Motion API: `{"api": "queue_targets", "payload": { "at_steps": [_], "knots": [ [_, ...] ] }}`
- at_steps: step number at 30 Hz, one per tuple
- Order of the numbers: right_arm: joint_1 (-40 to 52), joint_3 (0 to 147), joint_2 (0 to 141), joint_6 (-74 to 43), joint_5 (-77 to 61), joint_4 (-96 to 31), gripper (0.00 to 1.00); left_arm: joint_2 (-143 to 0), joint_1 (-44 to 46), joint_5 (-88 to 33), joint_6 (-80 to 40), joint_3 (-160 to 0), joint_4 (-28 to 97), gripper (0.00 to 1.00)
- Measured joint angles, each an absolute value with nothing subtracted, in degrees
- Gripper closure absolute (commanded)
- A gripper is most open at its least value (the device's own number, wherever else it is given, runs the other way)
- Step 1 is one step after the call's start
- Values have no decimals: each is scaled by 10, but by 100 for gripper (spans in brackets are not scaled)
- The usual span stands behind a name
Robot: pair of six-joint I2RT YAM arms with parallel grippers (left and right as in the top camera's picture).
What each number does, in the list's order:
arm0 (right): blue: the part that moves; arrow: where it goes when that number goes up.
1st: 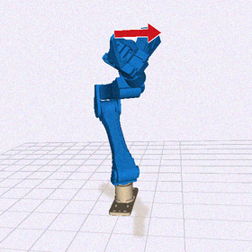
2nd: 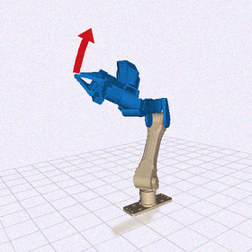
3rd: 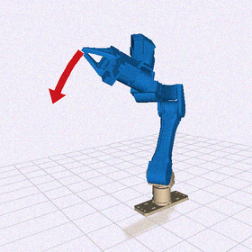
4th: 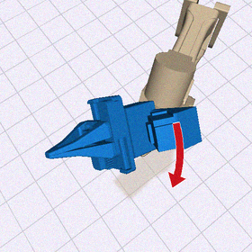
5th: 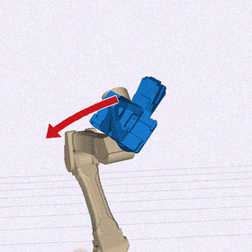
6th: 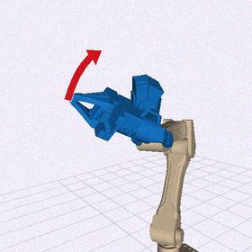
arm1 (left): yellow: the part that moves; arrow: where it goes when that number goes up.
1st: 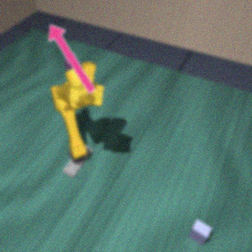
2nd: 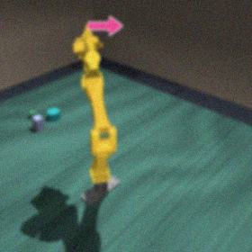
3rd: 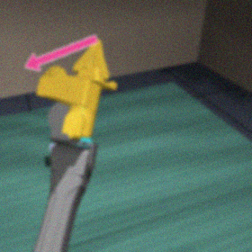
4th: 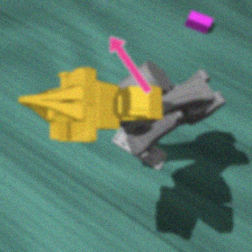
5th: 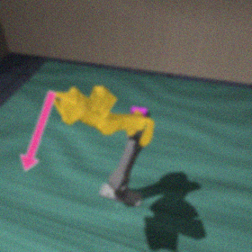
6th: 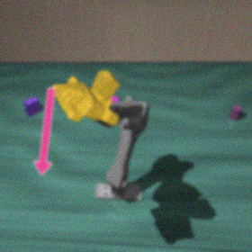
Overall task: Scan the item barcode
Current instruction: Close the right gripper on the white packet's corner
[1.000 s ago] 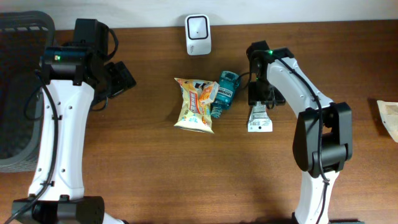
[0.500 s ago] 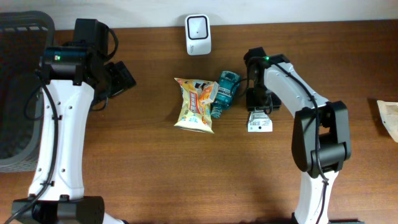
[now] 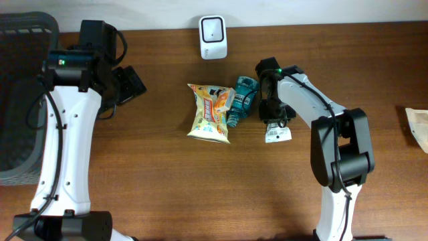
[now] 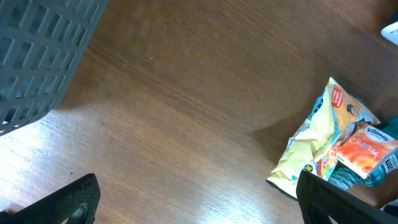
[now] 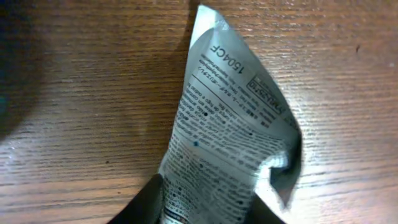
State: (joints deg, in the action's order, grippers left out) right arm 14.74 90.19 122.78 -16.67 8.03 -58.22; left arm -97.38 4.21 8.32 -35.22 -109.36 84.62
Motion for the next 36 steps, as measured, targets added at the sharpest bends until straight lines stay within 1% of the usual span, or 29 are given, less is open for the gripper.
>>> {"api": "queue_targets", "payload": {
  "at_steps": [8, 15, 16, 18, 19, 22, 24, 26, 36],
  "knots": [
    [147, 911, 1227, -165, 81, -595, 72, -974, 42, 83, -352, -1094, 846, 1],
    [147, 995, 1227, -165, 81, -641, 72, -974, 42, 83, -352, -1094, 846, 1],
    [147, 1007, 1227, -165, 81, -646, 70, -974, 42, 83, -352, -1094, 846, 1],
    [147, 1025, 1227, -165, 81, -656, 63, -974, 42, 83, -352, -1094, 846, 1],
    [147, 1026, 1227, -166, 81, -660, 57, -974, 42, 83, -352, -1094, 846, 1],
    [147, 1023, 1227, -165, 81, -669, 54, -974, 42, 83, -352, -1094, 846, 1],
    [147, 1010, 1227, -165, 81, -667, 50, -974, 42, 83, -352, -1094, 846, 1],
    [147, 987, 1227, -165, 84, -662, 49, -974, 42, 83, -352, -1094, 846, 1],
    [147, 907, 1227, -165, 108, -619, 48, -974, 42, 83, -352, -1094, 846, 1]
  ]
}}
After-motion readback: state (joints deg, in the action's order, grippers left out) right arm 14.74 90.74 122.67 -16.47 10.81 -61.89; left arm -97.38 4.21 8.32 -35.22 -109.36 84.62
